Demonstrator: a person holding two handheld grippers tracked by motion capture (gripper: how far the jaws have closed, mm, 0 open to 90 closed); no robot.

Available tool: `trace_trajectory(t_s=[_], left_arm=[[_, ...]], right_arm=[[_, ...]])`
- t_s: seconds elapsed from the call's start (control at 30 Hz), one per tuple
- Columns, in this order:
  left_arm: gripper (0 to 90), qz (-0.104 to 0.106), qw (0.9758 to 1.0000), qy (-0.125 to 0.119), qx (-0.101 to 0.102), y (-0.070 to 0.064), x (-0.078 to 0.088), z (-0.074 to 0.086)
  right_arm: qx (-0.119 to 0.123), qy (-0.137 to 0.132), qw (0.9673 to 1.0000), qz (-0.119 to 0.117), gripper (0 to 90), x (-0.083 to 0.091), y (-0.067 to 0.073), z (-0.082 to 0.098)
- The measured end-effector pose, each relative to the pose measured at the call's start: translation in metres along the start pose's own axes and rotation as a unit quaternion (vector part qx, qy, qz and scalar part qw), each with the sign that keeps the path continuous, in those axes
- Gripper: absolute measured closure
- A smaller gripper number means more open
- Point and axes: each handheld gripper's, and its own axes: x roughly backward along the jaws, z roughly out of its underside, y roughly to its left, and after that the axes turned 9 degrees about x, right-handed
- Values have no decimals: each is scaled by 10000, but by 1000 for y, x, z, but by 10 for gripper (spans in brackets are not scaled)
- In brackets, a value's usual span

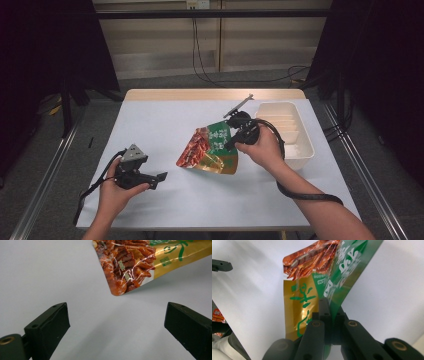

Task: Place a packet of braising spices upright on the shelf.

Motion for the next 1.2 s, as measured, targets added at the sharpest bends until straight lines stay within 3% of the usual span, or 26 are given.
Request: trace_trajectory(t_s=[0.67, 0.97, 1.2], left_arm=[[56, -5, 10000, -20, 65, 0, 1, 0], [56, -3, 9999, -44, 100, 1, 2, 0], [56, -9, 9999, -50, 109, 1, 3, -1]], right_arm=[[201, 330, 9991, -151, 900, 34, -8, -19], [218, 579, 9979, -188, 900, 51, -13, -29], [376, 848, 9955, -198, 900, 63, -12, -40]])
